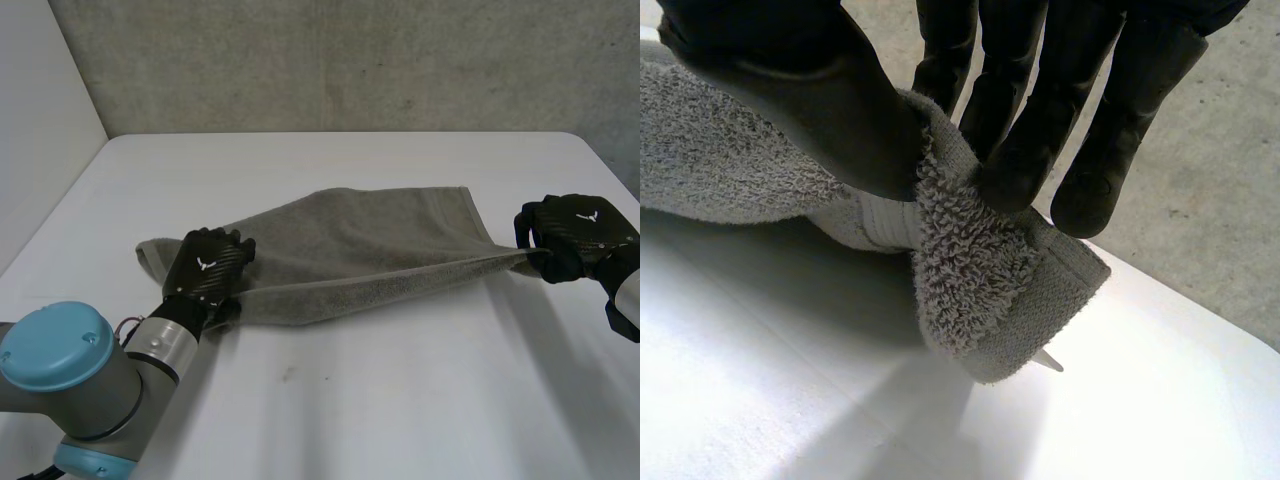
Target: Fold the towel.
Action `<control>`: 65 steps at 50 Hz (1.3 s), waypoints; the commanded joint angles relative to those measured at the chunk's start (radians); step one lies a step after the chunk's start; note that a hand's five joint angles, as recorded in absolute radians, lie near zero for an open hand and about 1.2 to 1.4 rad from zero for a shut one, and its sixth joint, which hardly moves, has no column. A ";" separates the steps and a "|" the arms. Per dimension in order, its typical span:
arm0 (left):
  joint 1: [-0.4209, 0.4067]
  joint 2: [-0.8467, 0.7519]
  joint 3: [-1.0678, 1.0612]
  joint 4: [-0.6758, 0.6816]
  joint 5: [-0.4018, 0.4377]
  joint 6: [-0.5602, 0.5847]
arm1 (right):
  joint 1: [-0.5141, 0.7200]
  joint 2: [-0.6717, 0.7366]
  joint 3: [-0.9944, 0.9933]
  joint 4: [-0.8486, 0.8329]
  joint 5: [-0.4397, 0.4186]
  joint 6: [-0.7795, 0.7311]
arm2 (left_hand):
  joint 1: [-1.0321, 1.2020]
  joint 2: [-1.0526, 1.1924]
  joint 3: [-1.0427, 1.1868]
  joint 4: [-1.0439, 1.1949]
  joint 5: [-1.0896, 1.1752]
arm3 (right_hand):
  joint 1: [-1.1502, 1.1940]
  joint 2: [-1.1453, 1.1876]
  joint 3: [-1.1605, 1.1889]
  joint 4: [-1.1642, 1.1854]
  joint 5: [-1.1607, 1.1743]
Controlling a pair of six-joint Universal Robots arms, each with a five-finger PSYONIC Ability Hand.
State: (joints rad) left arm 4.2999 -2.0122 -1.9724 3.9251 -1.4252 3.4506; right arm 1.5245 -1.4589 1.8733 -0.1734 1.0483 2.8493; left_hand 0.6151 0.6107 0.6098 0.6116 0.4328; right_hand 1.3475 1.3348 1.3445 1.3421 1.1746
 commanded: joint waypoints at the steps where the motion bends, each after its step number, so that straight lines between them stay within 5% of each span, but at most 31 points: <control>1: 0.001 0.001 -0.002 -0.007 -0.006 0.002 | -0.021 -0.008 -0.005 -0.009 0.010 0.036 | 0.074 0.078 0.079 0.077 0.082 | 0.049 0.061 0.052 0.054 0.047; 21: 0.004 0.059 -0.025 -0.064 -0.046 0.012 | -0.044 -0.021 0.004 -0.028 0.042 0.061 | 0.244 0.249 0.250 0.248 0.252 | 0.049 0.061 0.052 0.054 0.047; 31: 0.017 0.096 -0.036 -0.162 -0.044 0.013 | -0.044 -0.021 0.009 -0.029 0.042 0.061 | 0.780 0.784 0.785 0.783 0.788 | 0.049 0.061 0.052 0.054 0.047; 44: 0.034 0.342 -0.016 -0.276 -0.029 0.016 | -0.040 -0.100 -0.052 -0.017 0.047 0.058 | 0.781 0.786 0.786 0.785 0.789 | 0.049 0.061 0.052 0.054 0.047; 48: 0.040 0.551 0.097 -0.410 0.001 0.016 | -0.043 -0.230 -0.167 0.066 0.041 0.053 | 0.781 0.786 0.786 0.785 0.789 | 0.049 0.061 0.052 0.054 0.047; 55: 0.038 0.662 0.312 -0.654 0.138 0.010 | -0.044 -0.276 -0.442 0.298 0.027 0.041 | 0.781 0.786 0.786 0.785 0.789 | 0.049 0.061 0.052 0.054 0.047; 60: 0.055 0.621 0.386 -0.787 0.163 0.016 | -0.046 -0.117 -0.611 0.564 0.026 -0.156 | 0.781 0.786 0.786 0.785 0.789 | 0.049 0.061 0.052 0.054 0.047; 65: 0.116 0.368 0.408 -0.831 0.166 0.038 | -0.009 0.053 -0.670 0.757 0.053 -0.394 | 0.781 0.786 0.786 0.785 0.789 | 0.049 0.061 0.052 0.054 0.047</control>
State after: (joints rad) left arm 4.3621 -1.4109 -1.5861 3.1426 -1.2612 3.4675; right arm 1.4810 -1.6124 1.2808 0.3596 1.0771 2.7257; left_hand 1.1890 1.2176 1.2170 1.2173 1.0233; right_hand 1.3469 1.3348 1.3464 1.3459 1.1810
